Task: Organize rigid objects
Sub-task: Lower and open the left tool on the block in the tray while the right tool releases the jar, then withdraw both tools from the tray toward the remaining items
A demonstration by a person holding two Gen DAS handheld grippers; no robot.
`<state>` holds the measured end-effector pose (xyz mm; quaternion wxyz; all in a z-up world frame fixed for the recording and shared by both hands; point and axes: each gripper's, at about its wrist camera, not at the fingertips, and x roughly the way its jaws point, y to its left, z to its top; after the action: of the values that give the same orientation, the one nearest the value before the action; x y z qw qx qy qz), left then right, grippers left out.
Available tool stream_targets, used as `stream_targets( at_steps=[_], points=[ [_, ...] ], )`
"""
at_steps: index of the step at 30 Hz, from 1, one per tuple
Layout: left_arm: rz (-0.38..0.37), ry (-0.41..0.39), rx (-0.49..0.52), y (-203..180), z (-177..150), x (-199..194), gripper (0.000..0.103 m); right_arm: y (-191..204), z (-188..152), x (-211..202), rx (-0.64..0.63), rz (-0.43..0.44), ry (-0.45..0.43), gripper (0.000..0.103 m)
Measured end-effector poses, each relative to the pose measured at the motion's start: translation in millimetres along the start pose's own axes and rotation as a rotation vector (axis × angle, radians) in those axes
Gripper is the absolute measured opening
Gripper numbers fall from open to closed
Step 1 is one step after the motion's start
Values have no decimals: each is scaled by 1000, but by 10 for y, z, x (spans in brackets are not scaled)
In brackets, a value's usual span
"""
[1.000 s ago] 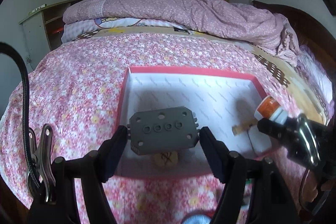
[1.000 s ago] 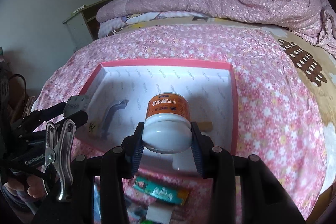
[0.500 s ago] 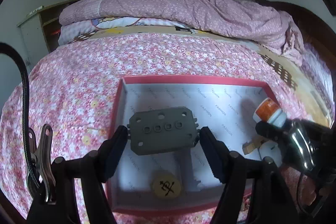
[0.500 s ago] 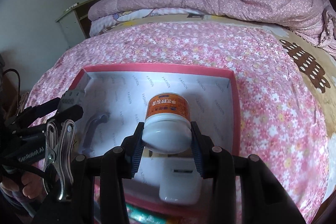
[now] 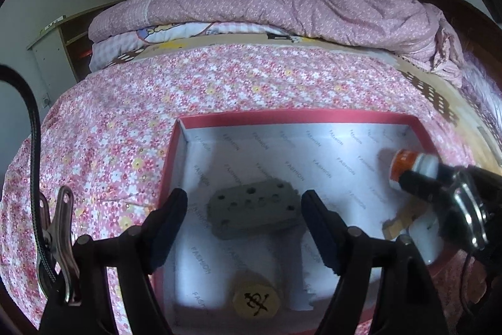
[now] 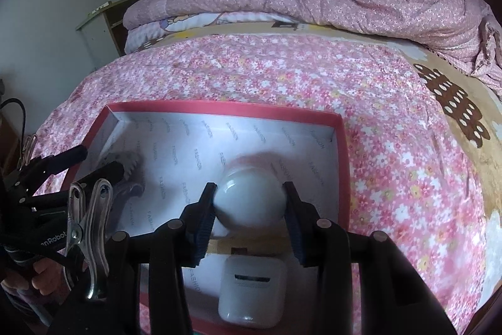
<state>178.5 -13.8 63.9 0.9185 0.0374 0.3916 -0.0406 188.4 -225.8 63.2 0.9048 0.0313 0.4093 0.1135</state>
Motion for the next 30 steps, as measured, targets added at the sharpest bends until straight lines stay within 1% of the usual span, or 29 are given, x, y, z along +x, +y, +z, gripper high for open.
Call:
stream_targets(
  at_steps=[3, 6, 10, 13, 14, 19, 23, 26, 28, 30],
  points=[
    [2, -3, -9, 31, 30, -3, 79, 25, 18, -32, -7, 19, -18, 43],
    [-4, -6, -19, 44, 52, -23, 79, 63, 10, -60, -25, 17, -25, 48],
    [-13, 12, -8, -3, 90, -24, 79, 70, 6, -120, -30, 13, -32, 49],
    [-19, 32, 6, -57, 107, -26, 79, 45, -3, -178, -18, 18, -38, 56],
    [-18, 36, 9, -70, 105, -32, 79, 31, -5, -203, -13, 25, -39, 57],
    [-15, 45, 27, -119, 54, -122, 79, 5, -44, -294, 2, 32, -36, 57],
    [-15, 30, 32, -127, 16, -262, 79, 24, -108, -425, -2, 39, -45, 57],
    [-35, 26, 36, -123, -21, -383, 79, 45, -175, -548, -1, 57, -46, 57],
    [-57, 21, 43, -121, -66, -474, 79, 56, -231, -636, -8, 83, -44, 57],
    [-61, 15, 46, -127, -110, -556, 79, 67, -299, -725, -10, 86, -40, 57]
  ],
)
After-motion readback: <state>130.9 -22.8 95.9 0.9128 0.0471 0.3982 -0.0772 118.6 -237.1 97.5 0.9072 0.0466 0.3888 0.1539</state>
